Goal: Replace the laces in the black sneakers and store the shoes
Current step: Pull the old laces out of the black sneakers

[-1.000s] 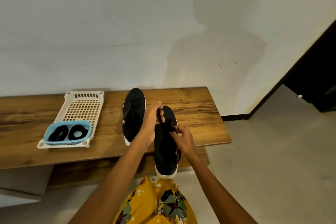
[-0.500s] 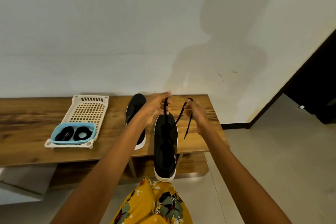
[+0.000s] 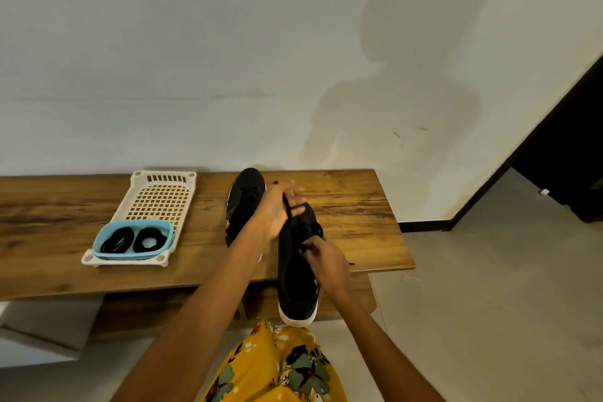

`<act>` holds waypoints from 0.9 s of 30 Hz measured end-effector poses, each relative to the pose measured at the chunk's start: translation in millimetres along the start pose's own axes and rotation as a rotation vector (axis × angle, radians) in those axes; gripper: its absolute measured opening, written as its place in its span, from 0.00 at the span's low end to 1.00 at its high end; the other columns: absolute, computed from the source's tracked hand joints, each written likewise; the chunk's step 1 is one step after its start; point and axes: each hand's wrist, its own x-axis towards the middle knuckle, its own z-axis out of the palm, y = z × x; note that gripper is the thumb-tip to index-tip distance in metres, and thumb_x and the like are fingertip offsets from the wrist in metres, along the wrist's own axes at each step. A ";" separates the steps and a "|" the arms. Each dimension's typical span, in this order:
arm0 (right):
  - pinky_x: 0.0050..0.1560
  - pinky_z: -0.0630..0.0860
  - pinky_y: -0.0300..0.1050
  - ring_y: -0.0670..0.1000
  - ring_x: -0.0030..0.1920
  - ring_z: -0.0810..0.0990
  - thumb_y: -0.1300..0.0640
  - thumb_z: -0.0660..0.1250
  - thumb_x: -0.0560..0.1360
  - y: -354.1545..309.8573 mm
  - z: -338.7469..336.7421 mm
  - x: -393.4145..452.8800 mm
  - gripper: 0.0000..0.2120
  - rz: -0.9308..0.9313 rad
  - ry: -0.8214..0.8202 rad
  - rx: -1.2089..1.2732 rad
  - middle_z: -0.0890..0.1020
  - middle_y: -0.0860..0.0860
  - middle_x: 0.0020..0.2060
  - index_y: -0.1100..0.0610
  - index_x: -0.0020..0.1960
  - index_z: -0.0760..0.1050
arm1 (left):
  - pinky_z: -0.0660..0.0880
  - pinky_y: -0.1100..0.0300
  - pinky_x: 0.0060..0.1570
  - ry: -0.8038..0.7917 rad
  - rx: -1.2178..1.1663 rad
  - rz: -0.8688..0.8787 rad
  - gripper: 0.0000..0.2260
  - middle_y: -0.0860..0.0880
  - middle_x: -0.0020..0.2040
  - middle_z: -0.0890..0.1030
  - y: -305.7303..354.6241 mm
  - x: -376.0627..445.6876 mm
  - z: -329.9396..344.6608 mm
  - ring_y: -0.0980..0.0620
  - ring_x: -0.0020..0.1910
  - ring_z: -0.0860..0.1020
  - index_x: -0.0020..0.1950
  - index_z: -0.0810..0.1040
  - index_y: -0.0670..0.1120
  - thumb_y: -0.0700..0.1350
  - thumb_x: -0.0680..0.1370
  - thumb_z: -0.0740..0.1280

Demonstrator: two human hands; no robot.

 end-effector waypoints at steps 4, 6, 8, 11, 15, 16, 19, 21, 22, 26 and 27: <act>0.42 0.74 0.45 0.47 0.41 0.77 0.48 0.64 0.77 -3.2 -12.0 12.4 0.10 0.054 0.150 0.445 0.79 0.47 0.38 0.51 0.42 0.78 | 0.72 0.54 0.52 0.045 0.257 0.000 0.18 0.45 0.56 0.78 -51.5 6.1 -22.6 0.48 0.55 0.76 0.66 0.69 0.44 0.35 0.76 0.61; 0.45 0.77 0.47 0.48 0.45 0.79 0.47 0.67 0.75 -4.8 -23.4 20.5 0.08 0.077 0.086 0.512 0.80 0.48 0.42 0.51 0.47 0.79 | 0.72 0.59 0.47 0.067 0.320 -0.017 0.21 0.42 0.56 0.78 -67.8 10.2 -31.7 0.48 0.53 0.75 0.67 0.69 0.44 0.31 0.75 0.58; 0.49 0.78 0.46 0.48 0.51 0.78 0.46 0.71 0.71 -3.6 -27.7 22.4 0.18 0.078 -0.139 0.372 0.77 0.49 0.51 0.52 0.58 0.76 | 0.71 0.63 0.43 0.120 0.366 0.031 0.22 0.44 0.54 0.77 -77.5 15.6 -39.5 0.50 0.51 0.74 0.68 0.68 0.41 0.29 0.75 0.56; 0.47 0.74 0.38 0.48 0.54 0.76 0.47 0.71 0.71 1.2 -14.9 14.7 0.23 -0.065 -0.258 -0.127 0.73 0.48 0.56 0.51 0.63 0.71 | 0.73 0.60 0.51 0.197 0.631 0.190 0.18 0.44 0.58 0.76 -88.2 14.1 -45.7 0.50 0.54 0.75 0.64 0.67 0.42 0.32 0.76 0.60; 0.34 0.64 0.29 0.43 0.41 0.74 0.53 0.68 0.74 0.2 -2.1 11.1 0.04 -0.008 -0.043 0.041 0.77 0.48 0.45 0.52 0.48 0.76 | 0.70 0.58 0.60 0.240 1.089 0.546 0.22 0.46 0.64 0.68 -102.1 3.5 -52.3 0.48 0.64 0.68 0.65 0.69 0.44 0.32 0.73 0.64; 0.33 0.64 0.30 0.42 0.38 0.73 0.53 0.69 0.74 -1.6 -2.1 12.7 0.04 0.017 -0.013 0.119 0.77 0.49 0.42 0.51 0.44 0.75 | 0.69 0.59 0.60 0.251 1.185 0.622 0.21 0.47 0.65 0.67 -106.0 2.5 -54.8 0.48 0.64 0.67 0.65 0.70 0.45 0.33 0.73 0.65; 0.36 0.66 0.32 0.44 0.41 0.74 0.53 0.69 0.73 -5.2 -1.2 16.6 0.03 0.057 -0.003 0.257 0.78 0.51 0.43 0.51 0.46 0.77 | 0.68 0.61 0.61 0.153 1.247 0.675 0.18 0.49 0.65 0.67 -118.0 2.1 -59.2 0.50 0.65 0.67 0.64 0.73 0.47 0.38 0.74 0.66; 0.39 0.70 0.37 0.46 0.43 0.76 0.54 0.68 0.73 -6.8 0.7 18.7 0.04 0.063 -0.001 0.294 0.78 0.51 0.43 0.53 0.46 0.77 | 0.67 0.67 0.57 0.049 1.158 0.591 0.17 0.50 0.63 0.70 -121.9 3.8 -58.1 0.52 0.63 0.70 0.65 0.72 0.46 0.39 0.76 0.65; 0.40 0.71 0.39 0.47 0.42 0.77 0.54 0.68 0.74 -8.5 -1.4 20.4 0.04 0.068 0.007 0.324 0.79 0.51 0.42 0.55 0.45 0.77 | 0.67 0.68 0.55 0.036 1.130 0.559 0.16 0.50 0.62 0.71 -122.1 5.4 -57.3 0.52 0.61 0.72 0.64 0.72 0.46 0.39 0.76 0.65; 0.39 0.77 0.43 0.47 0.36 0.80 0.54 0.69 0.75 -26.7 -31.3 34.8 0.07 0.113 0.027 0.498 0.81 0.53 0.36 0.57 0.42 0.78 | 0.75 0.57 0.55 0.083 1.099 0.513 0.14 0.51 0.58 0.74 -118.3 11.9 -58.5 0.52 0.58 0.75 0.61 0.76 0.46 0.40 0.76 0.67; 0.40 0.78 0.43 0.47 0.36 0.80 0.54 0.69 0.75 -32.7 -41.8 39.2 0.07 0.126 0.044 0.555 0.82 0.54 0.37 0.58 0.44 0.79 | 0.75 0.56 0.54 0.081 1.120 0.513 0.13 0.51 0.58 0.74 -118.4 12.0 -58.6 0.52 0.57 0.75 0.61 0.76 0.46 0.41 0.76 0.67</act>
